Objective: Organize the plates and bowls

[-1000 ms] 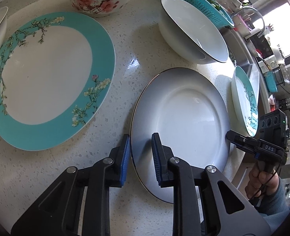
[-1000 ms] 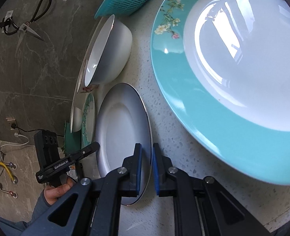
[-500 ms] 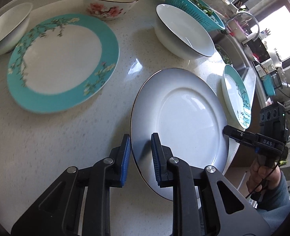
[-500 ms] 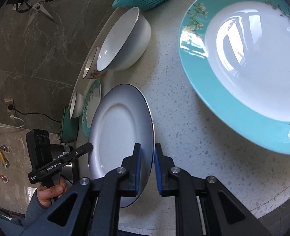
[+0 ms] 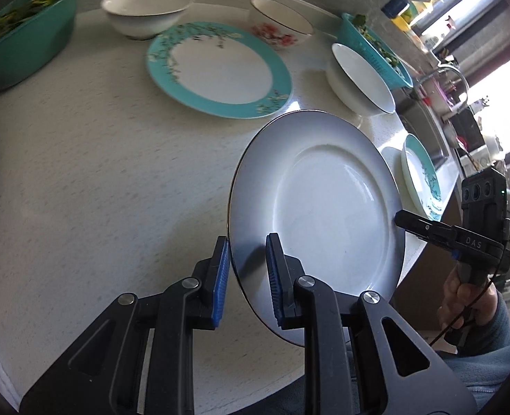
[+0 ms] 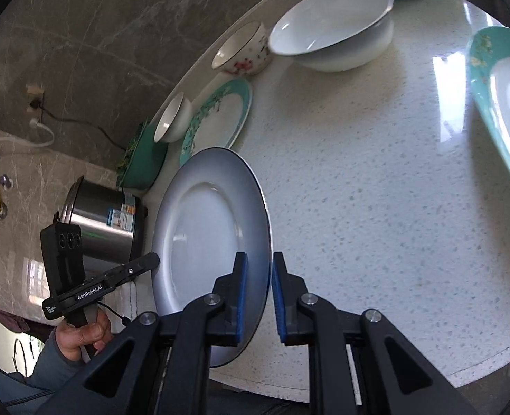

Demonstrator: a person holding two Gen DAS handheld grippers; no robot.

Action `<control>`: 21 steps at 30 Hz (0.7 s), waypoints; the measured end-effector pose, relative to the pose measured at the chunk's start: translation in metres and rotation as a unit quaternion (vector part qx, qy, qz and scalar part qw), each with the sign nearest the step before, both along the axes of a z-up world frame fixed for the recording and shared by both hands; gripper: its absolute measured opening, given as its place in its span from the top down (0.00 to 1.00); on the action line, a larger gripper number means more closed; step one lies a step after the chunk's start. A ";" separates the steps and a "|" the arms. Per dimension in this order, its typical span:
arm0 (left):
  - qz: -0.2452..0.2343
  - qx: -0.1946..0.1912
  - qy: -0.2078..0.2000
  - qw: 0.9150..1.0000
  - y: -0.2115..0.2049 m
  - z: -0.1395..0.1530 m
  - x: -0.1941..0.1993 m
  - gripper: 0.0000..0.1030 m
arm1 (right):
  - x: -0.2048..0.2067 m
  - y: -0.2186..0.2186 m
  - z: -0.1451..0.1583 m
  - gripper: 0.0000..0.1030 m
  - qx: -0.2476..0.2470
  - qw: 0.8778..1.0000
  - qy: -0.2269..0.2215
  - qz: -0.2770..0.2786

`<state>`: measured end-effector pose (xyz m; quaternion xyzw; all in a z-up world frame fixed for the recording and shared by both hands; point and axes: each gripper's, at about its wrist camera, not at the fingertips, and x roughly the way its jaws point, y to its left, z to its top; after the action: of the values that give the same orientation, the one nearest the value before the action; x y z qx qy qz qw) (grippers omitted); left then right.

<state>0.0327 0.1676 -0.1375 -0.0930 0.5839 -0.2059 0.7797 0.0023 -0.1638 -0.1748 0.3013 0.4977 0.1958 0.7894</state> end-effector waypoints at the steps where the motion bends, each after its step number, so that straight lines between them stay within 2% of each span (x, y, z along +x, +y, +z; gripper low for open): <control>1: 0.005 0.001 -0.001 1.000 0.006 -0.001 -0.003 0.82 | 0.000 0.005 -0.001 0.83 -0.002 1.000 0.000 0.006; 7: 0.022 0.001 0.000 1.000 0.022 -0.018 -0.014 0.82 | 0.004 0.014 -0.015 0.82 -0.024 0.999 0.009 0.031; 17: 0.017 0.011 0.009 1.000 0.006 -0.046 -0.006 0.80 | 0.006 0.013 -0.031 0.79 -0.076 0.996 0.016 0.042; 21: 0.023 0.017 0.001 1.000 0.006 -0.045 -0.007 0.79 | 0.006 0.013 -0.034 0.73 -0.076 0.996 0.011 0.052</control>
<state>0.0260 0.1735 -0.1824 -0.0932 0.5859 -0.1774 0.7852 0.0085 -0.1508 -0.2084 0.2168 0.5348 0.1946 0.7931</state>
